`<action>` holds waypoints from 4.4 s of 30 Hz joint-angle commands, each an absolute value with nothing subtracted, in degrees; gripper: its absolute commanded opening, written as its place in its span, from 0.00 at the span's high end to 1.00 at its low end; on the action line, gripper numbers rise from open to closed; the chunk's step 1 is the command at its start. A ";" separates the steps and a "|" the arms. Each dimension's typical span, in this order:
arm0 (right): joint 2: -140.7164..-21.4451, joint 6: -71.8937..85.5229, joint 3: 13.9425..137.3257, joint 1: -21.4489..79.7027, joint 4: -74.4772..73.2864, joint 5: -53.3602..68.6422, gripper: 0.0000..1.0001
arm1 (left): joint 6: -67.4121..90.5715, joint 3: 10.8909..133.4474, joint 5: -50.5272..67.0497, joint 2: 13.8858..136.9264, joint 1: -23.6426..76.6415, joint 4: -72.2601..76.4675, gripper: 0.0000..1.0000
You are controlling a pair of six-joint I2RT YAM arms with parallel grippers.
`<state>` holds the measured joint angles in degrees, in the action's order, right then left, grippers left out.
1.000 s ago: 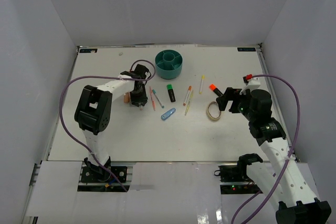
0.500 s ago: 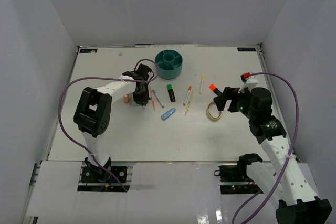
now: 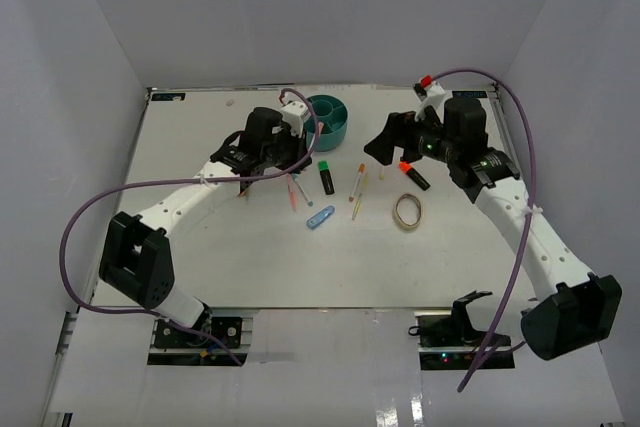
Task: Sort the stationery into containers
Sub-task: Pick up the pen from the center of the board, then place the pen in the storage box, then pick up the pen from the center of the board.
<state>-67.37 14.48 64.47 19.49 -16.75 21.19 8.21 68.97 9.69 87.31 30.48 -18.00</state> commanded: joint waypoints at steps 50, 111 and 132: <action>-91.06 18.02 83.76 31.11 -14.59 19.34 0.92 | -0.79 61.35 18.02 79.37 34.63 -3.69 0.94; -127.18 16.26 102.57 21.09 23.12 13.27 0.67 | 21.80 70.14 -8.35 90.53 25.58 -19.25 0.02; -88.70 10.28 81.93 21.09 -8.23 -5.71 0.05 | 35.50 79.27 -5.71 98.34 28.56 -35.50 0.02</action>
<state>-94.83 9.93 85.89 21.02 1.67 -0.40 30.92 76.53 -5.98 96.82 26.59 -28.69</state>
